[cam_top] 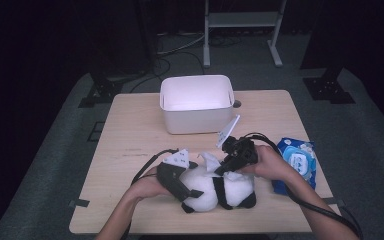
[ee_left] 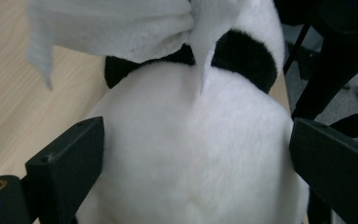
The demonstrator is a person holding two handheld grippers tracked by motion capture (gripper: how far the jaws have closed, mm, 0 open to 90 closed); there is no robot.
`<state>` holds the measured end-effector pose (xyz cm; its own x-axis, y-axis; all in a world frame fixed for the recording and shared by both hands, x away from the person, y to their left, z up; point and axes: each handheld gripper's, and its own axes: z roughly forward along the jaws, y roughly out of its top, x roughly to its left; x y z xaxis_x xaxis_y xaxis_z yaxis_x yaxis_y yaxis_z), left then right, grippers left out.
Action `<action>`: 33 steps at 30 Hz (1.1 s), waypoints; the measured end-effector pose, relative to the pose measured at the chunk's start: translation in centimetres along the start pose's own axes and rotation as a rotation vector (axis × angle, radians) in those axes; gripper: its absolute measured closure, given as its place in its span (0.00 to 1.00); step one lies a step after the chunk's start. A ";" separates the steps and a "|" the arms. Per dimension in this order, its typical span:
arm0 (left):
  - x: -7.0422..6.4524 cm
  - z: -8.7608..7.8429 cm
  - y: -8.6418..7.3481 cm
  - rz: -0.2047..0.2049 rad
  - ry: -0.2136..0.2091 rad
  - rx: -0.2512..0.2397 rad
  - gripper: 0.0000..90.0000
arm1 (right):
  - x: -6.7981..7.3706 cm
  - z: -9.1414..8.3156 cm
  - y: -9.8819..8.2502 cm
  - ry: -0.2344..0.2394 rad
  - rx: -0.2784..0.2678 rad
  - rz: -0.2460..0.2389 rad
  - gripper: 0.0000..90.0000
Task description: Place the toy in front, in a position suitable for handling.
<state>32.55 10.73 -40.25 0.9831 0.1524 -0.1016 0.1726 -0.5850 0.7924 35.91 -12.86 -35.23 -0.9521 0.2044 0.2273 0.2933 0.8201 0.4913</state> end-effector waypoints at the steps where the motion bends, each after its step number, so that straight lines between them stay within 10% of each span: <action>1: 0.0 -0.3 0.0 -0.005 0.001 -0.005 0.05 | -0.1 -0.1 -0.4 0.005 -0.010 0.007 0.94; 13: 1.2 -0.1 -2.0 -0.090 -0.006 0.067 0.05 | -0.4 -1.1 -2.9 -0.013 -0.101 0.053 0.93; 33: 1.9 -0.6 -2.9 -0.125 -0.018 0.030 0.06 | 0.9 1.7 1.9 0.006 -0.049 -0.073 0.93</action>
<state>33.88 13.22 -42.41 0.9547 0.2111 -0.2095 0.2952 -0.5860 0.7547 35.48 -10.19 -35.49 -0.9707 0.1413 0.1942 0.2268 0.8056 0.5473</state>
